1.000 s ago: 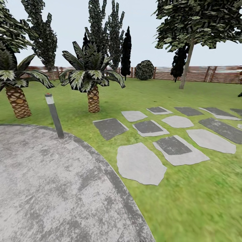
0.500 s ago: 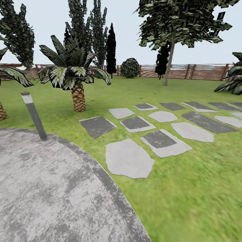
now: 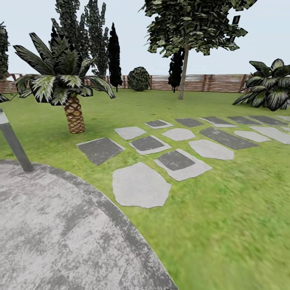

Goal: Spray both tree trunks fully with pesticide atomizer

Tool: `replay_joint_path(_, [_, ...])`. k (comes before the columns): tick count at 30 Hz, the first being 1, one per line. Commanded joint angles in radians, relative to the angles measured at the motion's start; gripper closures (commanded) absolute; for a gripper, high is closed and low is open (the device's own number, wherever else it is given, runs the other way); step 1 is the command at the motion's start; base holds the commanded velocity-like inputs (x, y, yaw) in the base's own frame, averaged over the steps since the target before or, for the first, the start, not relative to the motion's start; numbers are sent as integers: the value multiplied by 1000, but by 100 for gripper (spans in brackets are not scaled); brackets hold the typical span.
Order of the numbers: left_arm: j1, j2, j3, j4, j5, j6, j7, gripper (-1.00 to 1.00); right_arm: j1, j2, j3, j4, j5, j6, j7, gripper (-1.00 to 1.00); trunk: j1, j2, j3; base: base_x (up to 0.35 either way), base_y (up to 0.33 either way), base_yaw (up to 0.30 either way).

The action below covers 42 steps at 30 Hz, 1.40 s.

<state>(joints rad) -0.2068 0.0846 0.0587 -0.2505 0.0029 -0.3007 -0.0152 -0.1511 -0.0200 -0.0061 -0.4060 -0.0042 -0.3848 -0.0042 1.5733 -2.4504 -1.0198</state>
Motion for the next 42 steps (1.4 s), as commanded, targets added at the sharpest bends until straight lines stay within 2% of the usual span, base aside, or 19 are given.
replay_joint_path(1, [0,0,4,0,0,-3,-2,-100,-1,0,0,1,0,-3,0,-100,4,-8,-5,0,0,-266])
replay_joint_path(7, [0,0,4,0,0,-3,-2,-100,-1,1,0,1,0,-3,0,-100,27,-50,-29,0,0,-266])
replay_joint_path(33, [0,1,4,0,0,-3,-1,-100,-1,1,0,1,0,-3,0,-100,38,-56,-155,0,0,-265])
replay_joint_path(42, [0,1,4,0,0,-3,-1,-100,-1,1,0,1,0,-3,0,-100,38,-56,-162,0,0,-269])
